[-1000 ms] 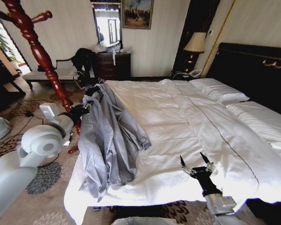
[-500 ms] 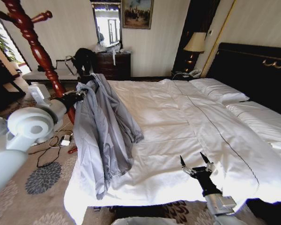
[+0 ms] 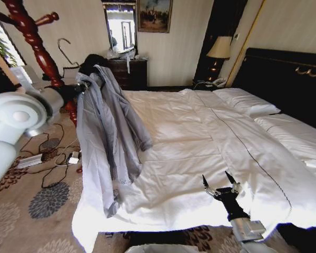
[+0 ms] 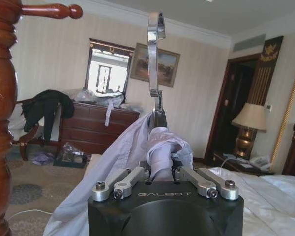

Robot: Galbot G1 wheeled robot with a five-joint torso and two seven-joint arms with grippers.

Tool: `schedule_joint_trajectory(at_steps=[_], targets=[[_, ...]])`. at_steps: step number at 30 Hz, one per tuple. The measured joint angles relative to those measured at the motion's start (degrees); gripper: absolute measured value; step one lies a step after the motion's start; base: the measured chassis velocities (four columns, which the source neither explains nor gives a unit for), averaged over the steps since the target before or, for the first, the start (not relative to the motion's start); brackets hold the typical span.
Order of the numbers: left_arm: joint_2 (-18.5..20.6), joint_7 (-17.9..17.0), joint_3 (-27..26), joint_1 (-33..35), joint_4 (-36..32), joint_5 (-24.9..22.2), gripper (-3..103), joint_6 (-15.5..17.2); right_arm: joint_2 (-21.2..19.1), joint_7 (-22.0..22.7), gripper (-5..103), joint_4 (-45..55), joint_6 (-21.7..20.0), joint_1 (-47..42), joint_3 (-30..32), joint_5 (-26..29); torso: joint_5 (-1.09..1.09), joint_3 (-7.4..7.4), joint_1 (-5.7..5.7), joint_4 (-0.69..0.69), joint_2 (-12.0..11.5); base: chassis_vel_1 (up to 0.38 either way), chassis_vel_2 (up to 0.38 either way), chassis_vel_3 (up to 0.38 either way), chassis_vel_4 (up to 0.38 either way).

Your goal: Pick up the clothes from the bed and hang them on the clothes hanger.

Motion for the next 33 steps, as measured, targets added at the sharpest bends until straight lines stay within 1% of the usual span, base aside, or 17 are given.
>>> schedule_joint_trajectory(at_steps=[2,5,8,10,14,15,16,17,19,21,22,24,27,29,30,32,33], targets=[[-0.2,0.0,0.3,-0.6,0.7,0.1,16,0.0,0.0,0.0,100,0.0,0.0,0.0,0.0,0.0,0.00,0.00,0.00,0.00,0.0,0.000,0.000,0.000,0.000],[-1.5,0.4,2.0,-4.6,4.9,-0.4,16,0.6,0.0,0.0,100,0.0,0.0,0.0,0.0,0.0,0.00,0.00,0.00,0.00,0.0,0.000,0.000,0.000,0.000],[-2.0,0.6,2.8,-6.4,7.0,-0.9,16,0.8,0.0,0.0,100,0.0,0.0,0.0,0.0,0.0,0.00,0.00,0.00,0.00,0.0,0.000,0.000,0.000,0.000],[-2.4,1.5,4.5,-9.1,9.4,-0.9,16,0.8,0.0,0.0,100,0.0,0.0,0.0,0.0,0.0,-0.01,0.00,0.00,0.01,0.0,0.000,0.000,0.000,0.000],[-2.7,2.0,6.6,-11.7,11.0,-1.0,16,1.0,0.0,0.0,100,0.0,0.0,0.0,0.0,0.0,-0.01,0.00,0.00,0.01,0.0,0.000,0.000,0.000,0.000],[-3.4,2.4,9.0,-15.5,13.2,-1.5,16,1.3,0.0,0.0,100,0.0,0.0,0.0,0.0,0.0,0.00,0.00,0.00,0.00,0.0,0.000,0.000,0.000,0.000],[-3.8,2.6,10.0,-16.9,14.1,-1.8,16,1.3,0.0,0.0,100,0.0,0.0,0.0,0.0,0.0,0.00,0.00,0.00,0.00,0.0,0.000,0.000,0.000,0.000],[-3.8,2.6,10.0,-16.9,14.1,-1.8,16,1.3,0.0,0.0,100,0.0,0.0,0.0,0.0,0.0,0.00,0.00,0.00,0.00,0.0,0.000,0.000,0.000,0.000],[-4.5,2.8,12.3,-20.2,15.9,-2.6,16,1.5,0.0,0.0,100,0.0,0.0,0.0,0.0,0.0,0.00,0.01,0.00,0.01,0.0,0.000,0.000,0.000,0.000],[-6.1,3.0,15.8,-25.9,19.4,-3.9,16,1.8,0.0,0.0,100,0.0,0.0,0.0,0.0,0.0,0.01,0.00,0.00,-0.01,0.0,0.000,0.000,0.000,0.000],[-6.1,3.0,15.8,-25.9,19.4,-3.9,16,1.8,0.0,0.0,100,0.0,0.0,0.0,0.0,0.0,0.01,0.00,0.00,-0.01,0.0,0.000,0.000,0.000,0.000],[-7.1,2.9,17.9,-29.0,21.6,-4.6,16,2.2,0.0,0.0,100,0.0,0.0,0.0,0.0,0.0,0.02,0.00,0.00,-0.01,0.0,0.000,0.000,0.000,0.000],[-9.1,2.3,20.9,-34.1,26.6,-5.7,16,3.0,0.0,0.0,100,0.0,0.0,0.0,0.0,0.0,0.01,0.01,0.00,0.01,0.0,0.000,0.000,0.000,0.000],[-9.3,2.1,21.2,-34.6,27.2,-6.0,16,3.1,0.0,0.0,100,0.0,0.0,0.0,0.0,0.0,0.00,0.01,0.00,0.02,0.0,0.000,0.000,0.000,0.000],[-9.8,1.7,22.1,-36.0,28.7,-6.6,16,3.4,0.0,0.0,100,0.0,0.0,0.0,0.0,0.0,-0.01,0.00,0.00,0.02,0.0,0.000,0.000,0.000,0.000],[-11.0,1.4,24.5,-39.6,32.8,-7.1,16,3.8,0.0,0.0,100,0.0,0.0,0.0,0.0,0.0,0.01,0.00,0.00,-0.01,0.0,0.000,0.000,0.000,0.000],[-11.0,1.4,24.5,-39.6,32.8,-7.1,16,3.8,0.0,0.0,100,0.0,0.0,0.0,0.0,0.0,0.01,0.00,0.00,-0.01,0.0,0.000,0.000,0.000,0.000]])
